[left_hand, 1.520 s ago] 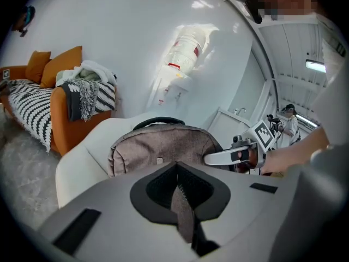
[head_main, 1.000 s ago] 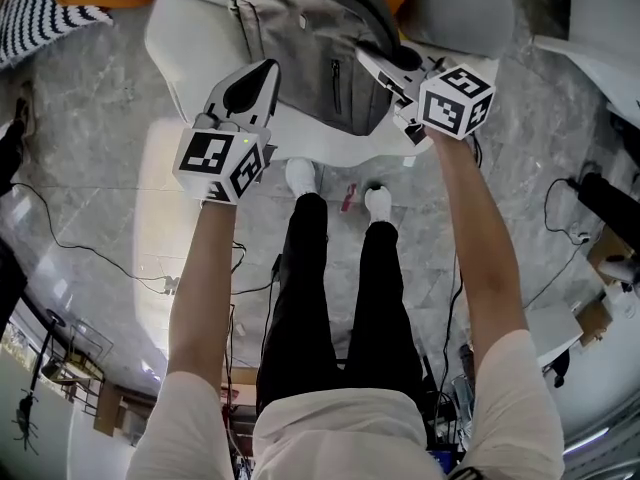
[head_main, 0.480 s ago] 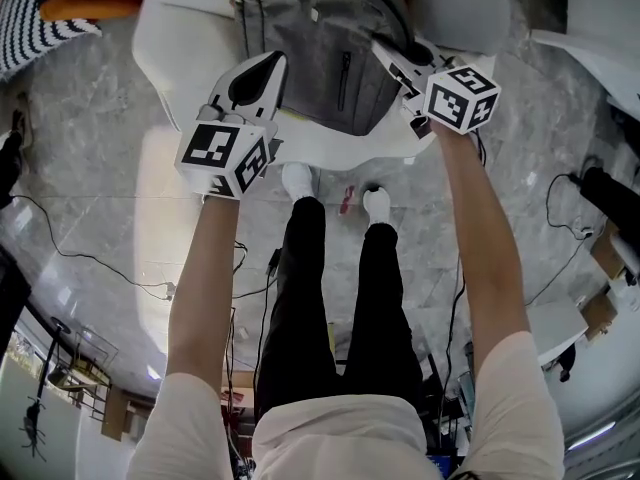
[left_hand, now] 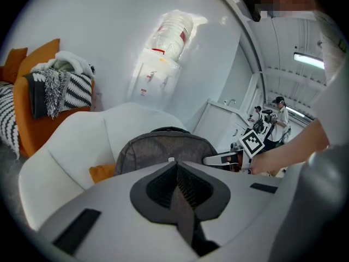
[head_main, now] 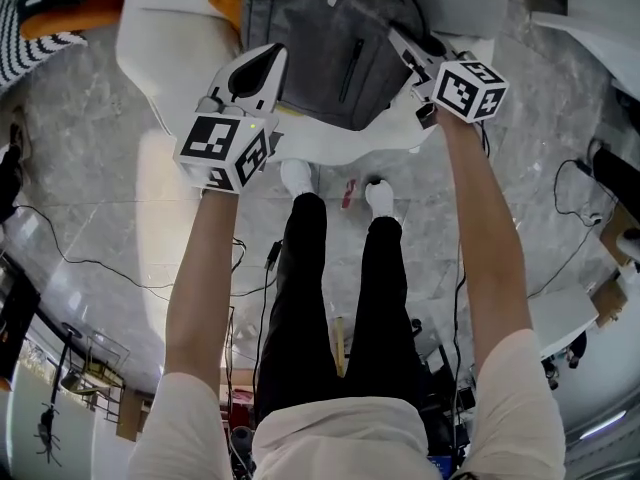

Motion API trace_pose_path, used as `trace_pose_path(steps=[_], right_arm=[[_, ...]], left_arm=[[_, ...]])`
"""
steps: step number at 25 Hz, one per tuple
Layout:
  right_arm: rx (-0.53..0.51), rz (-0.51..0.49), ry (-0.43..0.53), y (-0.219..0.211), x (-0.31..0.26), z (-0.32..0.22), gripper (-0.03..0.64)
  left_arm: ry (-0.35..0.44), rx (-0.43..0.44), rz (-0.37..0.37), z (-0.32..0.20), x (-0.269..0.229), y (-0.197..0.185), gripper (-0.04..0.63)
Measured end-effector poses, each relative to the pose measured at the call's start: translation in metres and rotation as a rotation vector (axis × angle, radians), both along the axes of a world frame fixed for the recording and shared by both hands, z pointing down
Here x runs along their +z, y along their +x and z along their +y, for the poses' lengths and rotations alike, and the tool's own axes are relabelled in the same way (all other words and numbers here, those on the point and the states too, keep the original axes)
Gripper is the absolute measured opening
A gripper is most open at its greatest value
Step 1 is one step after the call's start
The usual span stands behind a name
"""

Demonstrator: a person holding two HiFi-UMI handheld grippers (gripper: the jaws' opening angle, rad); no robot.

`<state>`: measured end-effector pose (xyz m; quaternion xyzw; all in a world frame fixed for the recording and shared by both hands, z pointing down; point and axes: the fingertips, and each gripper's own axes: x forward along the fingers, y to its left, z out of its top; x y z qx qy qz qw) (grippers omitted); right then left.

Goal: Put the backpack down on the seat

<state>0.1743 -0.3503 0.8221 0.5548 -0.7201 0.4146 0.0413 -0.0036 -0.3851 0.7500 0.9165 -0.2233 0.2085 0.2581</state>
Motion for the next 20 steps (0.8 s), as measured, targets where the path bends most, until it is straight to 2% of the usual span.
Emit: trace_pose_path(steps=[15,20], right_arm=[[0.149,0.039,-0.075,0.045,0.040,0.021,0.083],[0.186,0.020,-0.097,0.054,0.053,0.030,0.092]], left_arm=[[-0.012,0.070,0.001,0.015,0.011,0.030,0.017],[-0.018,0.089,-0.007,0.020,0.018,0.033,0.017]])
